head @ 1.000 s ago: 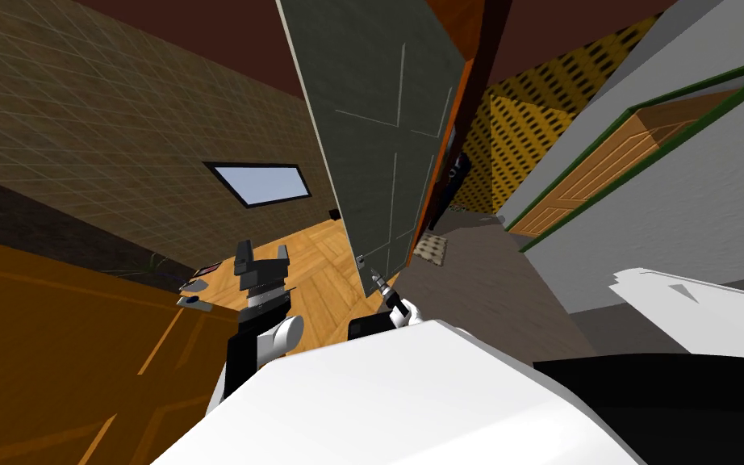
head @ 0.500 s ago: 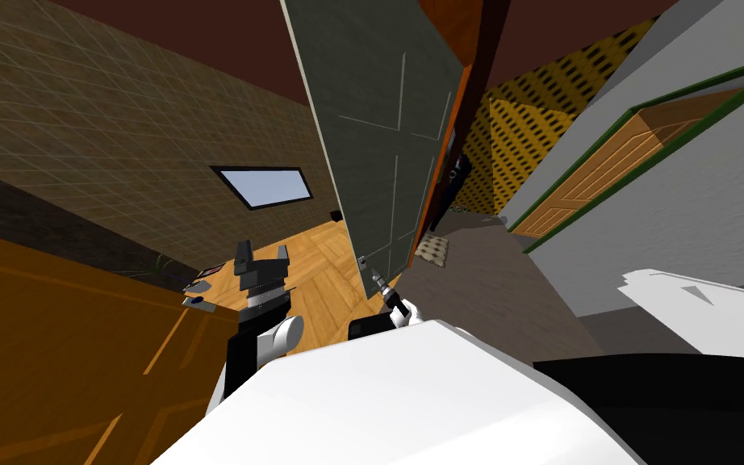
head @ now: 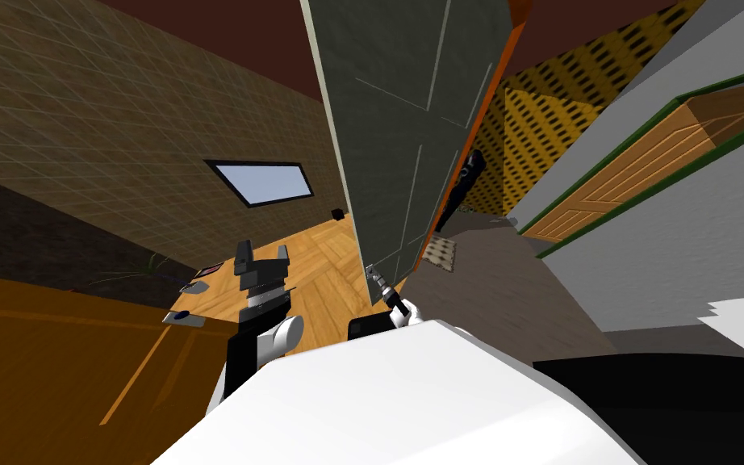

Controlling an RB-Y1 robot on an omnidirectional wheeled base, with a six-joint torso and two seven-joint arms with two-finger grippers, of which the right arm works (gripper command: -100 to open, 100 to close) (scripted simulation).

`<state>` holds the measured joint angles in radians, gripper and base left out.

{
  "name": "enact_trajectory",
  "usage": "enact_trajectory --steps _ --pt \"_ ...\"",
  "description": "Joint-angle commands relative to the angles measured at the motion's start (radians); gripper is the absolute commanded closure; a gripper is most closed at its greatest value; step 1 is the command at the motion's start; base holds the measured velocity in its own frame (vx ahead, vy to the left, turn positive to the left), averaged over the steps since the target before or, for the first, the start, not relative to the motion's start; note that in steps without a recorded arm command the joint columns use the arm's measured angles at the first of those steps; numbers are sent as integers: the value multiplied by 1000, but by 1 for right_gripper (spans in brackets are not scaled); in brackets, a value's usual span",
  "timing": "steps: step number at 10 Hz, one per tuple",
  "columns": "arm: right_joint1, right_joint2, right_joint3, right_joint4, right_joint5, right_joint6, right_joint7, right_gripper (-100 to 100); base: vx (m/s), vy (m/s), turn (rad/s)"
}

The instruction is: Push the door open

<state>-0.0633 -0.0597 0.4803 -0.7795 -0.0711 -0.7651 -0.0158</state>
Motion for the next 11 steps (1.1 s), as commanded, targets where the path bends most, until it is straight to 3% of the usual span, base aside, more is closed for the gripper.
enact_trajectory --steps 1,2,3,8,11 --pt "-1 7 -5 5 0 -4 2 -100 165 98 28" --pt "-1 4 -3 2 0 -2 1 -100 71 42 1" --pt "-1 4 -3 2 0 -2 1 100 -10 -6 -10" --pt "-1 4 -3 2 0 -2 1 100 -14 -8 3" --pt "-3 -6 -32 11 -9 0 10 100 118 71 -27"
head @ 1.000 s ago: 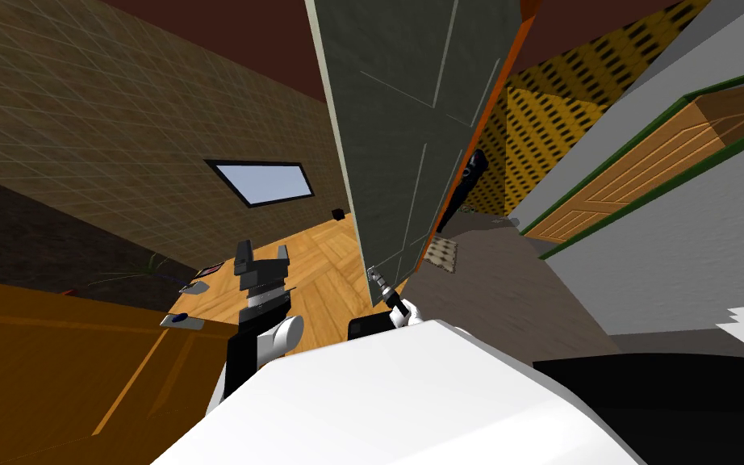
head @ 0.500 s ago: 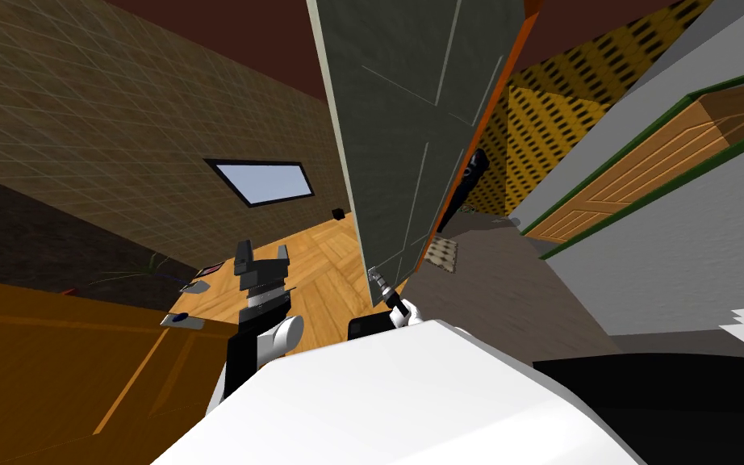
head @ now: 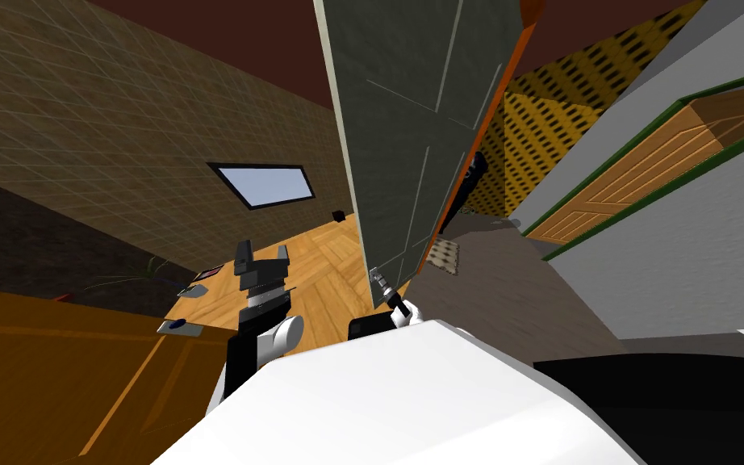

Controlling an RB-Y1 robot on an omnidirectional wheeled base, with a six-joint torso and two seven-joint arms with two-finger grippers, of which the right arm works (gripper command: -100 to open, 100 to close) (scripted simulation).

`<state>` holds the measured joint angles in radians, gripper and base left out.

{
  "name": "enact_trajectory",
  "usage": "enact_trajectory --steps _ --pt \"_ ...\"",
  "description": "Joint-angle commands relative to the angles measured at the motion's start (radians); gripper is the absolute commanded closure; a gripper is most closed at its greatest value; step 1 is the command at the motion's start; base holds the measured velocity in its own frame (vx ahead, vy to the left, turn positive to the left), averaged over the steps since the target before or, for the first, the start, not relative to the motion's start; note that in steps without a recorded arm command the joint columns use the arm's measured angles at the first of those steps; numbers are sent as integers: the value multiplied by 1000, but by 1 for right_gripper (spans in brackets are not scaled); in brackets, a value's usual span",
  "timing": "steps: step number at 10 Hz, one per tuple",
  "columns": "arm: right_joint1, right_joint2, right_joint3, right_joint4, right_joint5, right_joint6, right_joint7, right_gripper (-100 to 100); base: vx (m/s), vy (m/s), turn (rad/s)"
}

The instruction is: Push the door open

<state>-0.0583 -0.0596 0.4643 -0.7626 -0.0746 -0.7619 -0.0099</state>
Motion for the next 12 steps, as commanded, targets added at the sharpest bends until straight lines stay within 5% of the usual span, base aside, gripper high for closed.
enact_trajectory --steps 1,11,12 --pt "-10 -9 -28 -4 -9 -3 7 100 182 105 -52" --pt "-26 -19 -144 20 -43 -6 37 100 137 111 -55" --pt "-18 -16 -128 10 -40 -3 34 -100 -106 42 -75"
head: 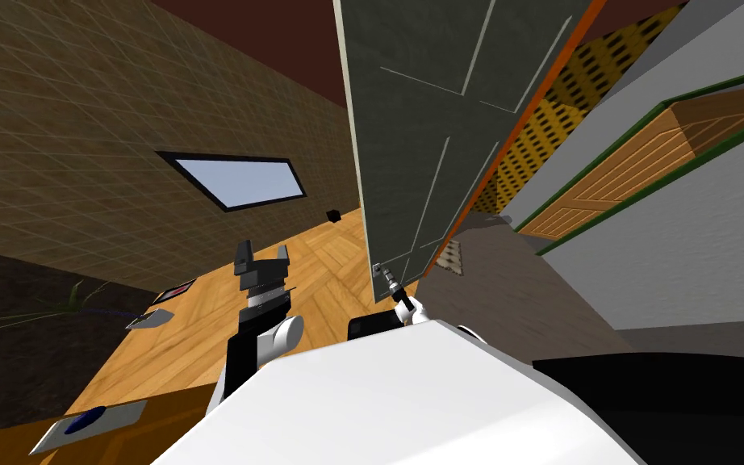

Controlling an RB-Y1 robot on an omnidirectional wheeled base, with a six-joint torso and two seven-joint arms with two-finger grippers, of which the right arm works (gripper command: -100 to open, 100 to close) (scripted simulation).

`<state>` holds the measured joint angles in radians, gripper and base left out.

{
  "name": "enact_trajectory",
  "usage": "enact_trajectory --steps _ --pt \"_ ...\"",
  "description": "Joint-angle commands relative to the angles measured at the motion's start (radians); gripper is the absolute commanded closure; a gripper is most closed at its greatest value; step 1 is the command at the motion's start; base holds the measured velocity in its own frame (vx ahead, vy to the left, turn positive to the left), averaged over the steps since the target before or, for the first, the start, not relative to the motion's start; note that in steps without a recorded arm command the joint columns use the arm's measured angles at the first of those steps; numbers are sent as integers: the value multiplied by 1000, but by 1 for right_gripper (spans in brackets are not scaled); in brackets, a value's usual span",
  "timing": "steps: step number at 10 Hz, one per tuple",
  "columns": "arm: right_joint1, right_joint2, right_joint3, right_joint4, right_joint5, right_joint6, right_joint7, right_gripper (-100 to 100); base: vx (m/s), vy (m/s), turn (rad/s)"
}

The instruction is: Push the door open

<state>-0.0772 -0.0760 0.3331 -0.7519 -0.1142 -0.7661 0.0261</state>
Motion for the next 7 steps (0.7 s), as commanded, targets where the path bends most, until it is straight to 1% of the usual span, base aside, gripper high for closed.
enact_trajectory --steps 1,2,4,6,7 --pt "2 0 3 -2 -1 1 -3 -100 -192 -14 -24" --pt "3 2 4 -5 -2 3 -4 -100 -205 -20 -20" --pt "6 9 7 -12 -4 7 -6 -100 -261 31 -45" --pt "10 24 9 -20 -6 12 -9 -100 -251 -21 -45" --pt "14 16 9 -30 -5 16 -8 -100 -106 -3 -9"
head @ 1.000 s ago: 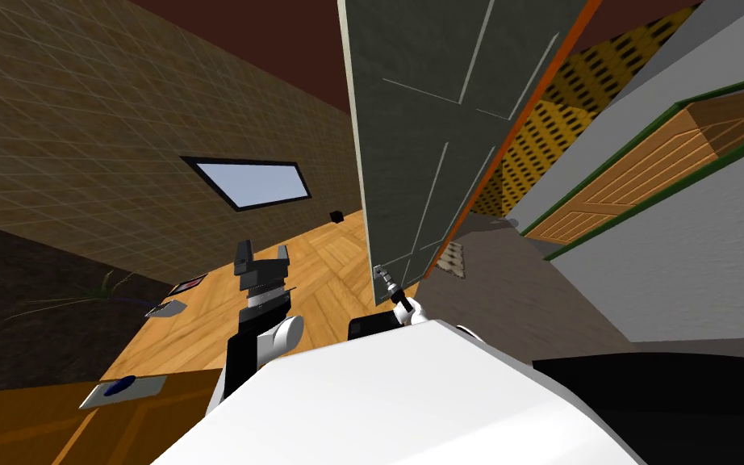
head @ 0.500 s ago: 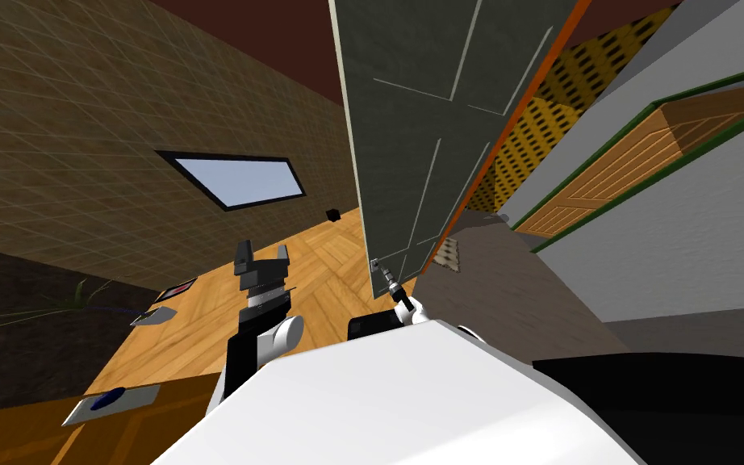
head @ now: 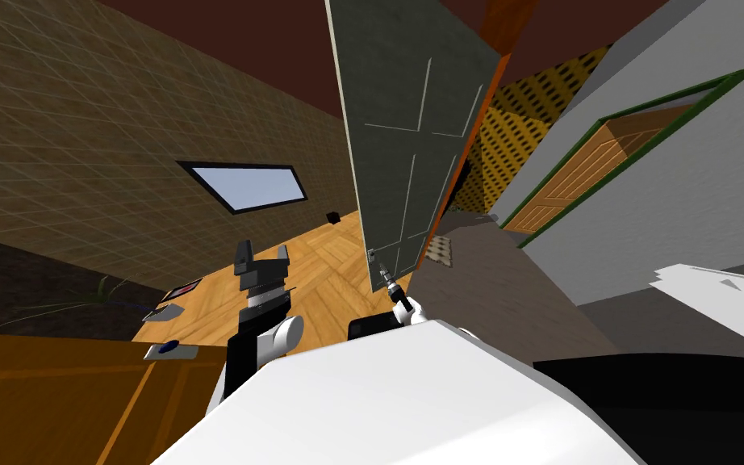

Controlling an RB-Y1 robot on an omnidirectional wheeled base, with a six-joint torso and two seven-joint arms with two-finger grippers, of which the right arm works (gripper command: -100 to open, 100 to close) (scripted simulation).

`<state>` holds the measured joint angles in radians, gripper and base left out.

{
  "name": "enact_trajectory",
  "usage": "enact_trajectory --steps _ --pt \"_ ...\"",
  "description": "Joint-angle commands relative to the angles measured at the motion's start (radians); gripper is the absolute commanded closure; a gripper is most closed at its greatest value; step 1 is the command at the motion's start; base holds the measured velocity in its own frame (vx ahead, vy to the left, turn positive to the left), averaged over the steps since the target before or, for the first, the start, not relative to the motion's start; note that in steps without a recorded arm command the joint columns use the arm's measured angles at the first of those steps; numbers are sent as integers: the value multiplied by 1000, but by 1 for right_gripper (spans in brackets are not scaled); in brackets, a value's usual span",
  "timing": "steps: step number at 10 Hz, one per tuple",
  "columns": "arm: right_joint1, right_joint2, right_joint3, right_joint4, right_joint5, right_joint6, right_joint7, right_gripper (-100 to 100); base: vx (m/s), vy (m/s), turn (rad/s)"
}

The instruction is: Push the door open

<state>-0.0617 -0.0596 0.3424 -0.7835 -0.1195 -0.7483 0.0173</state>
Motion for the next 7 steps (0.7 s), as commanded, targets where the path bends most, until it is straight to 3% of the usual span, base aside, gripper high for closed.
enact_trajectory --steps 1,7 --pt "1 -5 -3 4 -1 -8 2 -100 85 14 27" --pt "6 -4 -12 16 -5 -35 10 -100 220 61 26"
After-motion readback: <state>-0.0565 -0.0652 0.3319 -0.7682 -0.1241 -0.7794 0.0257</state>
